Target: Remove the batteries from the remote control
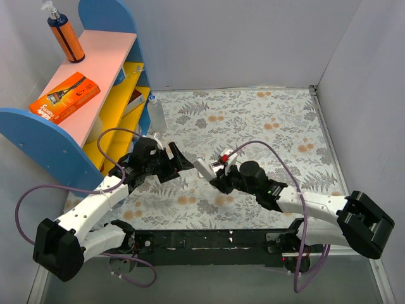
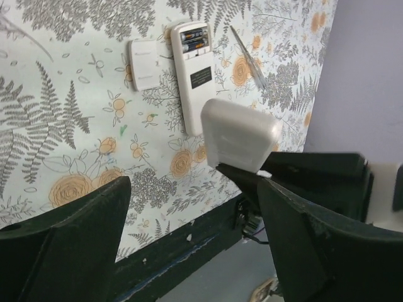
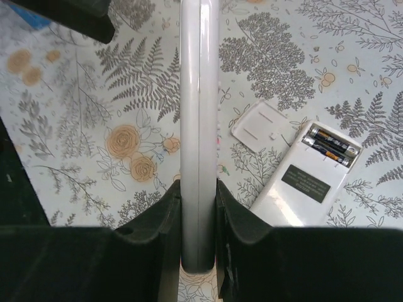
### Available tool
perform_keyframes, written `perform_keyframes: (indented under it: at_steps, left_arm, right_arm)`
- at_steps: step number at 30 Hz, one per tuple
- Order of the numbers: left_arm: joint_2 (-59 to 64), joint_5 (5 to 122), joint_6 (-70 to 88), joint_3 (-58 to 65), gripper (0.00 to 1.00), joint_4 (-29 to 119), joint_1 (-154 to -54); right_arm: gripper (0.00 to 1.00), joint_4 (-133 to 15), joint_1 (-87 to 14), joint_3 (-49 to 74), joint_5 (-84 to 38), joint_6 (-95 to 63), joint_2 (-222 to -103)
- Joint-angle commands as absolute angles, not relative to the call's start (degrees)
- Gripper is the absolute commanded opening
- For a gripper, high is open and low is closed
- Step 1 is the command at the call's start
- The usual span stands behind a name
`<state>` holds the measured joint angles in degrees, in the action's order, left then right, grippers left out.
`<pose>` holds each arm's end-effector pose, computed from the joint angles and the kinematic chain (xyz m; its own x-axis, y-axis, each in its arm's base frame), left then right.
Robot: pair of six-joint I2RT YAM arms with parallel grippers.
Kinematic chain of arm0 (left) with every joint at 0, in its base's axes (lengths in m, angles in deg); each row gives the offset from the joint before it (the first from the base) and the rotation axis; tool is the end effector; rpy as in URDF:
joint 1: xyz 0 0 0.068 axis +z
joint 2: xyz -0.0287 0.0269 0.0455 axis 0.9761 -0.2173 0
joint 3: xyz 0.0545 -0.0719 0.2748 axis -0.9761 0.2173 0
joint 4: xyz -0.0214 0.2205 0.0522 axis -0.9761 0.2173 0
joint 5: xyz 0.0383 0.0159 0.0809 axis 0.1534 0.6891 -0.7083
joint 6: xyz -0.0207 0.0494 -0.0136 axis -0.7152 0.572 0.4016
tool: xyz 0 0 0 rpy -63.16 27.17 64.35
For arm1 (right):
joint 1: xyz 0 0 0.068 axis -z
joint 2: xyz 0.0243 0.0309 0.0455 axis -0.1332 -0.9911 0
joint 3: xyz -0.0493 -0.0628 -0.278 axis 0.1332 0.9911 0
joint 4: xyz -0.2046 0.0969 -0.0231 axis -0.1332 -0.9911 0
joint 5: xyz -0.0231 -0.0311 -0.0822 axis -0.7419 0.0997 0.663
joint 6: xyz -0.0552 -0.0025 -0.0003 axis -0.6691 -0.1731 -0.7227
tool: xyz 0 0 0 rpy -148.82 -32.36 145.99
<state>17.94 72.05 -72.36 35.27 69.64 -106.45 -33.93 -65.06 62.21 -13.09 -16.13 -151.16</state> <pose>0.1505 -0.0959 0.2703 -0.6184 -0.7506 0.2328 -0.6204 0.2844 -0.7309 0.1196 0.1843 0.2412 -0.2692 -0.2038 -0.9413 -0.7980 0.5944 0.0995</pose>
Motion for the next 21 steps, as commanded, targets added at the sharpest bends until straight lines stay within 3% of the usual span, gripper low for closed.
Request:
perform_keyframes:
  at_steps: [1, 5, 9, 14, 21]
  left_arm:
    - [18.3, 74.5, -60.2, 32.1, 0.83, 67.7, -106.5]
    - [17.9, 79.6, -56.7, 32.2, 0.83, 63.2, -106.5]
    - [17.2, 85.3, -56.6, 33.6, 0.83, 58.0, -106.5]
    - [13.6, 87.0, -56.2, 32.7, 0.78, 57.5, -106.5]
    - [12.0, 87.7, -48.6, 32.0, 0.82, 57.2, -106.5]
  right_arm:
    - [0.01, -34.3, -55.7, 62.2, -34.0, -7.0, -147.0]
    - [0.01, -34.2, -49.6, 62.2, -46.4, -1.8, -146.5]
    - [0.01, -32.4, -46.6, 62.9, -50.1, 2.4, -146.6]
    - [0.01, -25.6, -42.2, 64.6, -57.6, 8.2, -147.6]
    - [0.01, -15.9, -38.0, 65.8, -67.9, 19.3, -149.2]
